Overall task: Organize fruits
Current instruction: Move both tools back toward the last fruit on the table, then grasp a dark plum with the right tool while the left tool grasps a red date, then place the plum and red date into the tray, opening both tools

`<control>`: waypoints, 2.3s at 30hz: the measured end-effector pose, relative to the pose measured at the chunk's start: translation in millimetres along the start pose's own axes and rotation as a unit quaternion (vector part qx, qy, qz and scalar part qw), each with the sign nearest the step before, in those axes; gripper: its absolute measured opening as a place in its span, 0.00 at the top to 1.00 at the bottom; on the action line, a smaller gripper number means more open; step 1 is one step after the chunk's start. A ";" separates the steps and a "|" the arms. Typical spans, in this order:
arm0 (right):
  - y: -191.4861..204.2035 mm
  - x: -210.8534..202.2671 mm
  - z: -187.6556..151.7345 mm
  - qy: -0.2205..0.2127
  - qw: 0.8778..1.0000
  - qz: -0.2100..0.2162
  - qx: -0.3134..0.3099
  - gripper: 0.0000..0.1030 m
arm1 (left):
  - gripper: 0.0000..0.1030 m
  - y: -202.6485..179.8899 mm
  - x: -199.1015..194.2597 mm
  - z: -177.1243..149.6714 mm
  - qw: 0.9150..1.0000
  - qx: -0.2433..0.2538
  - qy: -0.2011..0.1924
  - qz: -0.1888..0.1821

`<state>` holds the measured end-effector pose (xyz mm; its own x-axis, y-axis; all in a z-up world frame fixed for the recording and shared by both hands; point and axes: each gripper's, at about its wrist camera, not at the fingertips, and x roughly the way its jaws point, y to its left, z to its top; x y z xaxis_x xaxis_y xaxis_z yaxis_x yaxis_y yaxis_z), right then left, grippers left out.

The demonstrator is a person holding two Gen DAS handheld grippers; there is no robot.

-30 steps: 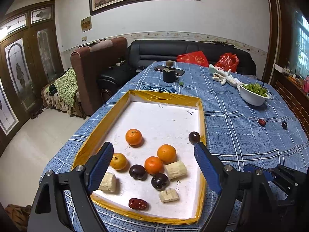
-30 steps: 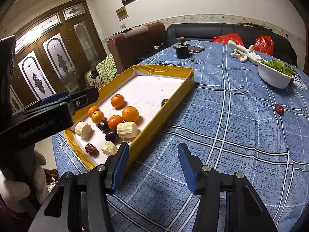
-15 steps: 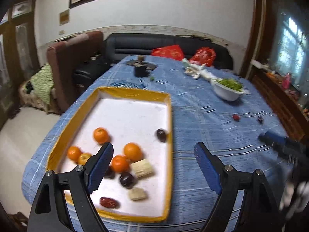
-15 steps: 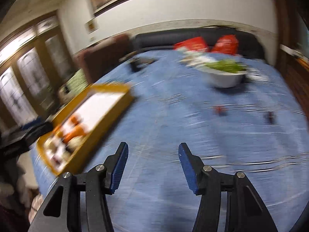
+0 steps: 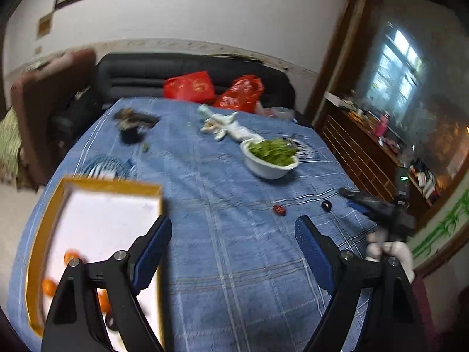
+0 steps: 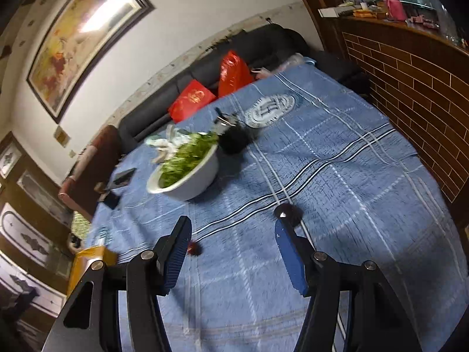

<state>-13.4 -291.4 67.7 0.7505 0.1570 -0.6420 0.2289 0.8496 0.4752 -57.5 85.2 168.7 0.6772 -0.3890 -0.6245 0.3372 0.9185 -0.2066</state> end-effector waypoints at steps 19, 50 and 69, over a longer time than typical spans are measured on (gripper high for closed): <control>-30.6 69.5 -4.4 0.015 0.994 -0.103 -0.047 0.71 | 0.18 -74.4 230.8 7.8 0.991 0.023 0.125 -0.052; -24.4 50.8 -4.6 0.063 0.983 0.169 0.030 0.71 | 0.73 -54.9 158.9 -20.0 0.998 0.040 0.054 -0.018; 39.8 68.8 -65.4 0.109 0.987 0.087 -0.075 0.71 | 0.73 158.7 -12.0 -92.4 0.968 -0.181 -0.044 0.168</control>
<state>6.7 -213.9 3.1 0.6160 0.3977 -0.6800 0.0014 0.8627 0.5057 -72.6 242.1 73.9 0.7679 -0.0544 -0.6383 -0.1523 0.9523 -0.2644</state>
